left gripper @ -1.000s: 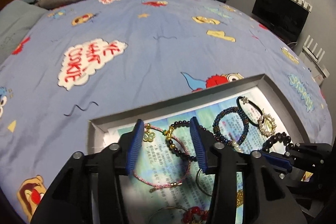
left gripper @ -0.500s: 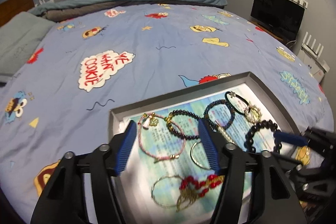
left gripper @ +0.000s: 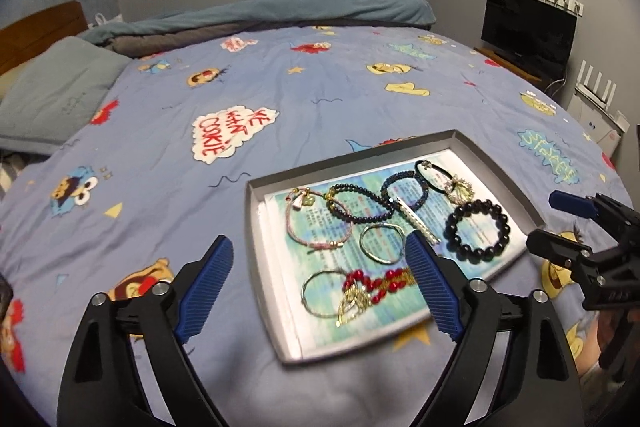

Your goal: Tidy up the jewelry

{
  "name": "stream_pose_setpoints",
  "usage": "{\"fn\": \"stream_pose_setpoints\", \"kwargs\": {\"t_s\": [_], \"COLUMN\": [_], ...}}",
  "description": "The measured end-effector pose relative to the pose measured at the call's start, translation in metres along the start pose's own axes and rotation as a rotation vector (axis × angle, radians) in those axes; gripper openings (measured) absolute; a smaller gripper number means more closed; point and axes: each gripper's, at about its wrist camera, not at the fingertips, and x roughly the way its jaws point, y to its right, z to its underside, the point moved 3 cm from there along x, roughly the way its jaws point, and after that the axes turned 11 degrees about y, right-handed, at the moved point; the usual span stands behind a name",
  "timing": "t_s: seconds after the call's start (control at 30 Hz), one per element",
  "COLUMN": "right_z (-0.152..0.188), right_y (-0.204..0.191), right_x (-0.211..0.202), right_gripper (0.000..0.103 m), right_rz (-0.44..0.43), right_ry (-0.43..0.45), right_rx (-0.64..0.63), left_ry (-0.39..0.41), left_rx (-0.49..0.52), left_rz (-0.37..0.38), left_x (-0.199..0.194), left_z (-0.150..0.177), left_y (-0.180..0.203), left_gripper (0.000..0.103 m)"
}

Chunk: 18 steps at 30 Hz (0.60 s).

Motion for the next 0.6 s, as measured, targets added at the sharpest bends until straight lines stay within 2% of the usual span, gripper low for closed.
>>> {"fn": "stream_pose_setpoints", "kwargs": {"t_s": [0.1, 0.4, 0.6], "right_z": [0.003, 0.024, 0.032], "right_y": [0.001, 0.0, 0.001], "right_x": [-0.006, -0.011, -0.019], "right_gripper": [0.098, 0.098, 0.098], "right_rz": [0.004, 0.044, 0.068], "right_ry": [0.008, -0.028, -0.007], "right_rx": [-0.008, -0.035, -0.056], "left_ry": [0.009, -0.042, -0.024], "left_rx": [-0.014, -0.057, -0.079], "left_rz": [-0.008, -0.066, -0.113], "left_x": [-0.014, -0.028, -0.027], "left_z": [0.007, 0.048, 0.067], "left_y": [0.0, 0.006, 0.007], "left_gripper": [0.094, 0.095, 0.096]}}
